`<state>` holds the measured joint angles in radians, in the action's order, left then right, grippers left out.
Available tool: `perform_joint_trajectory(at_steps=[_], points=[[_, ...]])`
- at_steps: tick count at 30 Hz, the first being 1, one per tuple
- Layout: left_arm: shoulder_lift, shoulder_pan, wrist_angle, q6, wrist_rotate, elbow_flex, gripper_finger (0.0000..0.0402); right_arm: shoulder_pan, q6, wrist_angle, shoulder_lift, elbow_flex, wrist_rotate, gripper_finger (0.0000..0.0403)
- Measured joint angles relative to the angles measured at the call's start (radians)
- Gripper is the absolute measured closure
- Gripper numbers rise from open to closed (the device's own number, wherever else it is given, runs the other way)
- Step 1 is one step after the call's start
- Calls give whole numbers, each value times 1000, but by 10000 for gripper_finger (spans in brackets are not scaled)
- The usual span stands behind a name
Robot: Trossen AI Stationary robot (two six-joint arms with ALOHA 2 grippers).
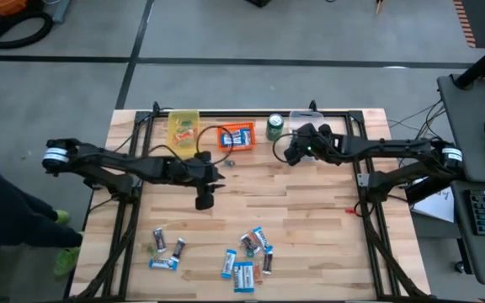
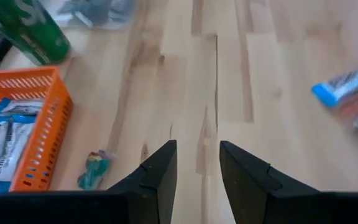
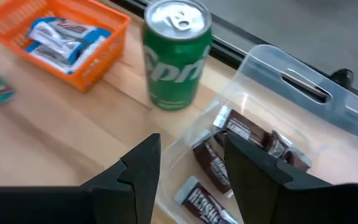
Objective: Organize candy in baskets
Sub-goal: Put the blue gummy into the yellow bin
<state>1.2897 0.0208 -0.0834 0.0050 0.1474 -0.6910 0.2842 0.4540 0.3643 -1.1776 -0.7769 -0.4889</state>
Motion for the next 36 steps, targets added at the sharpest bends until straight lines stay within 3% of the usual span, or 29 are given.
perform_joint_trajectory(at_steps=[15, 19, 24, 36], points=[[260, -125, 191, 302, 2, 0, 296, -53, -1, -6, 30, 0, 0, 238], [304, -169, 212, 335, 12, 0, 296, -53, -1, -6, 30, 0, 0, 241], [343, -197, 211, 363, 97, 0, 296, -53, -1, -6, 30, 0, 0, 243], [373, -251, 212, 382, 105, 0, 296, -53, -1, -6, 30, 0, -1, 243]])
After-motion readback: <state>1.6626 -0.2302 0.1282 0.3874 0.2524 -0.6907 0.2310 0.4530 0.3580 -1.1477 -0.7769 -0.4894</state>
